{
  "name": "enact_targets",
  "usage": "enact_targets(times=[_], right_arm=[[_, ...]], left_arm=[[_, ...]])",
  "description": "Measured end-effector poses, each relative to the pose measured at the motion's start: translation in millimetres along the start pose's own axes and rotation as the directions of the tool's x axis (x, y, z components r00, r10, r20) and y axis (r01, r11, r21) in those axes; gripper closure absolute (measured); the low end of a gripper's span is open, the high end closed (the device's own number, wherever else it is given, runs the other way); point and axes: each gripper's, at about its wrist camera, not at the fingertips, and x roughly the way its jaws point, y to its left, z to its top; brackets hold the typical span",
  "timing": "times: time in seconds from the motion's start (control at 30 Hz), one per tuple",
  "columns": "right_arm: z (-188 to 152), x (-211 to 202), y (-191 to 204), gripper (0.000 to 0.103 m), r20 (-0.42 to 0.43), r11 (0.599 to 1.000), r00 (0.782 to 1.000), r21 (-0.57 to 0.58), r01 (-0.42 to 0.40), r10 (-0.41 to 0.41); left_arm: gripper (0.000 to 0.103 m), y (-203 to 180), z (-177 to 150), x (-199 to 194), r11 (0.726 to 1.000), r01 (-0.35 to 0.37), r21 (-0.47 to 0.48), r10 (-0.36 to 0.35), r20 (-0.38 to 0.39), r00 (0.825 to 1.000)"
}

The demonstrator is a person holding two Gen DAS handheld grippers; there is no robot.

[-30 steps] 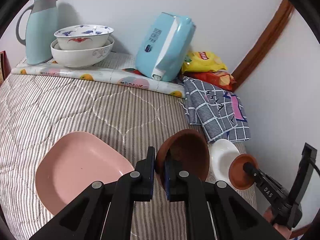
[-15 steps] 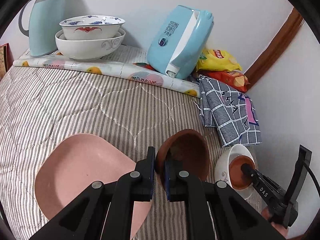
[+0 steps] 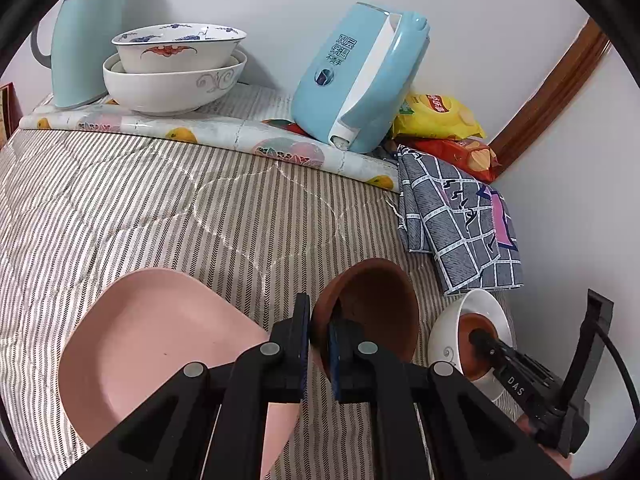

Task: Organize plates and bowls
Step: 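Lower the right gripper's brown bowl into the white bowl and open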

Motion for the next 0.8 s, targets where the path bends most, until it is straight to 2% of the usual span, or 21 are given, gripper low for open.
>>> enact_targets(times=[0.2, 0.8], right_arm=[[0.7, 3.2, 0.5, 0.094, -0.005, 1.000, 1.000, -0.007, -0.006, 0.006], [-1.0, 8.2, 4.5, 0.092, -0.030, 0.992, 0.995, -0.092, 0.088, -0.091]], left_arm=[[0.095, 0.8, -0.2, 0.8, 1.000, -0.003, 0.003, 0.003, -0.005, 1.000], [0.095, -3.2, -2.0, -0.7, 1.000, 0.017, 0.002, -0.017, -0.022, 1.000]])
